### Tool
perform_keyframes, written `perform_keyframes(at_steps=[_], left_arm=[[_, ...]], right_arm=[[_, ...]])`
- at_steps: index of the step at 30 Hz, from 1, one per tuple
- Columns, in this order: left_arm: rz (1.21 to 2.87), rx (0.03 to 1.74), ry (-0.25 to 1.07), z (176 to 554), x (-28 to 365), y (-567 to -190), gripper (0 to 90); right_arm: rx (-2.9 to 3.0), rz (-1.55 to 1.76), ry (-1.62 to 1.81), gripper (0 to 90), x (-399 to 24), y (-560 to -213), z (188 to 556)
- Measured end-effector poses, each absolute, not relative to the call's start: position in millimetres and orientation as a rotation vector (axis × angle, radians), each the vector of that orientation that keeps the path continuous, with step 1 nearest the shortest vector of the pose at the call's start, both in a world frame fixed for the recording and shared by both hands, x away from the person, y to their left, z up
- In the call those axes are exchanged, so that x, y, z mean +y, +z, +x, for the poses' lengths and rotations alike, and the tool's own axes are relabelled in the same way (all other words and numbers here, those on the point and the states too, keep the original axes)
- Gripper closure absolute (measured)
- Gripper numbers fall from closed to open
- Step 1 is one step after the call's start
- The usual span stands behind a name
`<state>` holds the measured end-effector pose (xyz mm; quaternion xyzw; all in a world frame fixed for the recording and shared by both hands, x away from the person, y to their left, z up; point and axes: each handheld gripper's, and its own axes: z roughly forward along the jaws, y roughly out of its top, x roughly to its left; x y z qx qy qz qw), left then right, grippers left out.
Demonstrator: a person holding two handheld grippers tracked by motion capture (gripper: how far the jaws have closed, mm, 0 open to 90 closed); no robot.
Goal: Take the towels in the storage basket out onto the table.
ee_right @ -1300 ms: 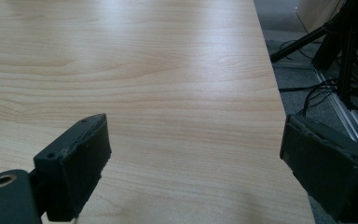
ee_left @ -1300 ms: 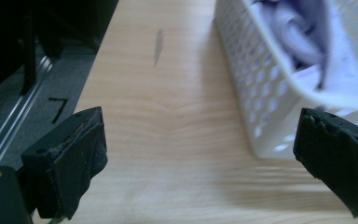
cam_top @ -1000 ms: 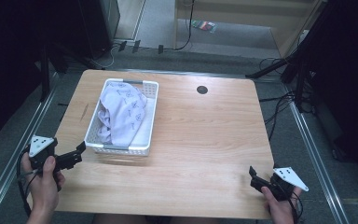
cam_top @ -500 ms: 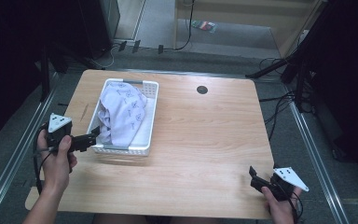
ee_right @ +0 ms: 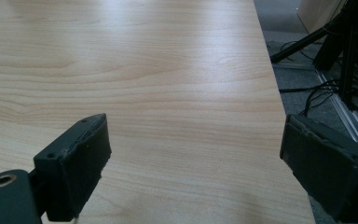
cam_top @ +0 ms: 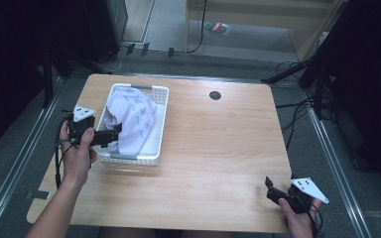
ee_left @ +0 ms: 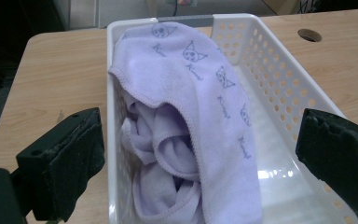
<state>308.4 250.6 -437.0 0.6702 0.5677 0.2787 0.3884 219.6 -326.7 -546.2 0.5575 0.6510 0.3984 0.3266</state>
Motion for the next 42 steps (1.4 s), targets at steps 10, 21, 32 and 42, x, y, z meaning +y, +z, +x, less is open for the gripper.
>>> perform_keyframes(at_steps=[10, 21, 32, 42], left_arm=[[1.725, 1.478, 0.67, 335.3, 237.8, -440.3, 1.5], [1.839, 1.514, 0.607, 373.8, 223.9, -450.1, 1.6], [1.957, 1.655, 0.554, 405.3, 212.7, -471.6, 6.2], [2.116, 1.79, 0.551, 420.9, 202.2, -494.5, 2.6]], right_arm=[[1.708, 1.46, 1.046, 8.4, -326.8, -546.1, 219.7], [1.709, 1.459, 1.052, 8.4, -327.1, -546.2, 219.7], [1.706, 1.465, 1.063, 8.3, -327.6, -546.1, 219.4], [1.703, 1.465, 1.068, 8.3, -328.1, -546.1, 219.4]])
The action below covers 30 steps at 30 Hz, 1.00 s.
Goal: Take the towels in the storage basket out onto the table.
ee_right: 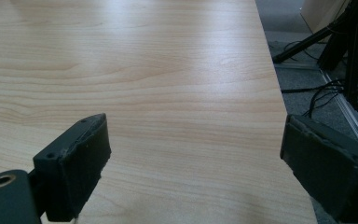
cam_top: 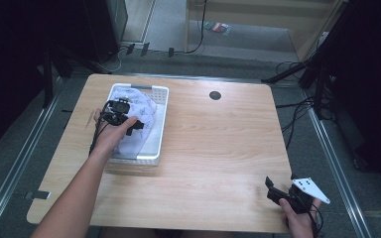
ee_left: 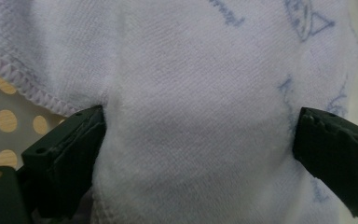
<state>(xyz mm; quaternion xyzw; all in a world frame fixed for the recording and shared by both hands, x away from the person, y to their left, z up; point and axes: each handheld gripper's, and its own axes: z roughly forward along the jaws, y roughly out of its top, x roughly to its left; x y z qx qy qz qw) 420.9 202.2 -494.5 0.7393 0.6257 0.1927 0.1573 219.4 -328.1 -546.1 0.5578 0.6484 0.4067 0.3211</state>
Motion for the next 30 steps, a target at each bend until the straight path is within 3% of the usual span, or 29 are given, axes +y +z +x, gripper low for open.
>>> perform_keyframes(at_steps=[8, 17, 20, 22, 25, 30], left_arm=[[2.271, 1.776, 0.593, 423.1, 186.7, -512.4, 0.0], [2.212, 1.766, 0.542, 419.2, 189.8, -521.9, 0.0], [2.195, 1.773, 0.514, 418.6, 190.6, -521.0, 4.1], [2.184, 1.762, 0.524, 417.0, 191.6, -518.3, 16.5], [2.2, 1.758, 0.517, 419.0, 194.2, -516.4, 20.3], [2.207, 1.737, 0.535, 417.4, 195.4, -513.6, 37.9]], right_arm=[[1.702, 1.469, 1.069, 8.3, -328.1, -546.1, 219.3], [1.701, 1.472, 1.07, 8.3, -328.1, -546.1, 219.2], [1.702, 1.473, 1.069, 8.3, -328.1, -546.1, 219.2], [1.702, 1.468, 1.069, 8.4, -328.1, -546.1, 219.3], [1.703, 1.468, 1.068, 8.4, -328.1, -546.1, 219.3], [1.701, 1.473, 1.066, 8.5, -328.0, -546.1, 219.2]])
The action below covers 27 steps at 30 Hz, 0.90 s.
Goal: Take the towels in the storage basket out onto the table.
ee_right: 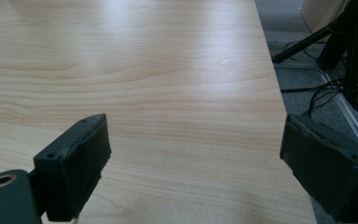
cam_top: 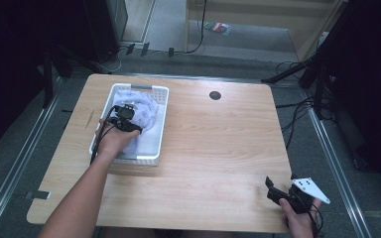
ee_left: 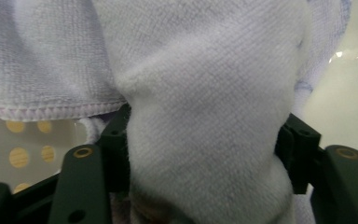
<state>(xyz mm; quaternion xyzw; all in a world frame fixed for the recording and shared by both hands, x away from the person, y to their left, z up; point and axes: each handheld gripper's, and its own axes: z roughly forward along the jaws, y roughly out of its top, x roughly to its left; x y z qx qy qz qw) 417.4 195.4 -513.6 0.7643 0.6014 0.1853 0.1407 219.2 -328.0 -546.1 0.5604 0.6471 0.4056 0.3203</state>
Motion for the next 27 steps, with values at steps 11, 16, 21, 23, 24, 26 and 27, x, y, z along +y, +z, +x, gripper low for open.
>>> perform_keyframes(at_steps=[11, 16, 21, 23, 24, 26, 27], left_arm=[[2.132, 1.696, 0.43, 419.3, 204.3, -503.8, 51.5], [2.065, 1.7, 0.435, 418.2, 206.7, -494.7, 52.7], [2.03, 1.676, 0.433, 415.8, 207.9, -482.4, 52.8], [2.01, 1.664, 0.454, 414.6, 208.5, -476.2, 52.7], [2.004, 1.653, 0.455, 413.9, 208.9, -472.8, 52.7], [1.989, 1.644, 0.476, 412.8, 208.7, -466.3, 52.6], [1.98, 1.64, 0.487, 412.0, 208.8, -462.9, 52.6]], right_arm=[[1.707, 1.469, 1.059, 8.5, -327.7, -546.1, 219.7], [1.706, 1.472, 1.061, 8.5, -328.1, -546.1, 219.8], [1.706, 1.472, 1.061, 8.5, -328.0, -546.1, 219.8], [1.707, 1.471, 1.059, 8.5, -327.8, -546.1, 219.9], [1.707, 1.471, 1.059, 8.5, -327.9, -546.1, 219.8], [1.706, 1.471, 1.06, 8.5, -327.9, -546.1, 219.8], [1.706, 1.472, 1.059, 8.5, -327.9, -546.1, 219.8]])
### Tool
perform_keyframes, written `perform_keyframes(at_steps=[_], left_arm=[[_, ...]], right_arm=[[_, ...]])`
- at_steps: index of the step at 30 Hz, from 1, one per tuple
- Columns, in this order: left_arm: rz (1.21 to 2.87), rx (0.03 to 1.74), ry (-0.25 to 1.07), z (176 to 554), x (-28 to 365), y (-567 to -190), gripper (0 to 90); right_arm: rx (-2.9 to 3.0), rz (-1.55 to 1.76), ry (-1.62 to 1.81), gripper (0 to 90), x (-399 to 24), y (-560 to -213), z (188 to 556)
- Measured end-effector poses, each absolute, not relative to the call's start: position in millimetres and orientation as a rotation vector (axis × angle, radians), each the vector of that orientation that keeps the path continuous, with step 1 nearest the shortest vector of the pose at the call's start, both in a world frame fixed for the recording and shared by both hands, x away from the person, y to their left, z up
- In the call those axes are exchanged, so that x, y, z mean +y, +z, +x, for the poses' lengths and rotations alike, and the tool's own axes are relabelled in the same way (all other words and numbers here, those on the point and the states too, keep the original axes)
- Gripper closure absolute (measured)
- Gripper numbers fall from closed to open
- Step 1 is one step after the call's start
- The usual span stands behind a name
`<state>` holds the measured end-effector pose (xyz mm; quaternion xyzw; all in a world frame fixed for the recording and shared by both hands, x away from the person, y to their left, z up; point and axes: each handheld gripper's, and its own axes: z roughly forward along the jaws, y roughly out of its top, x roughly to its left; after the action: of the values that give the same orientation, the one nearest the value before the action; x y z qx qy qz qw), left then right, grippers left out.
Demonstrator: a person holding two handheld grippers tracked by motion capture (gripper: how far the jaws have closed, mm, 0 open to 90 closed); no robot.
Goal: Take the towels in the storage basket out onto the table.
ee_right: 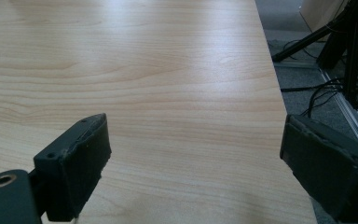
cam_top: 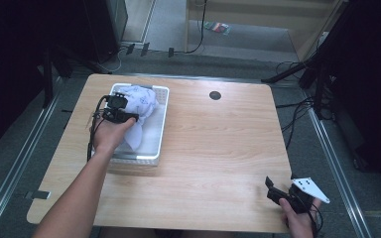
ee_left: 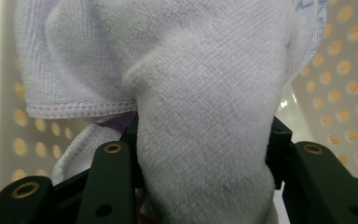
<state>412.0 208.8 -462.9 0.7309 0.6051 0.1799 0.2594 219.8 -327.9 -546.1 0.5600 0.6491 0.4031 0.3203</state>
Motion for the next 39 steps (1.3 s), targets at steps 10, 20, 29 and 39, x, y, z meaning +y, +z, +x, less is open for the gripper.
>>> perform_keyframes(at_steps=[10, 20, 29, 39], left_arm=[[1.925, 1.605, 0.56, 405.9, 206.1, -433.8, 52.4], [1.899, 1.567, 0.59, 401.6, 201.3, -407.9, 52.2], [1.892, 1.546, 0.597, 399.3, 193.8, -391.7, 52.2], [1.9, 1.516, 0.595, 398.5, 178.6, -381.8, 51.9]], right_arm=[[1.705, 1.471, 1.059, 8.5, -327.9, -546.1, 219.7], [1.706, 1.471, 1.058, 8.5, -327.9, -546.1, 219.8], [1.704, 1.473, 1.058, 8.5, -327.9, -546.1, 219.8], [1.704, 1.474, 1.06, 8.4, -328.0, -546.1, 219.9]])
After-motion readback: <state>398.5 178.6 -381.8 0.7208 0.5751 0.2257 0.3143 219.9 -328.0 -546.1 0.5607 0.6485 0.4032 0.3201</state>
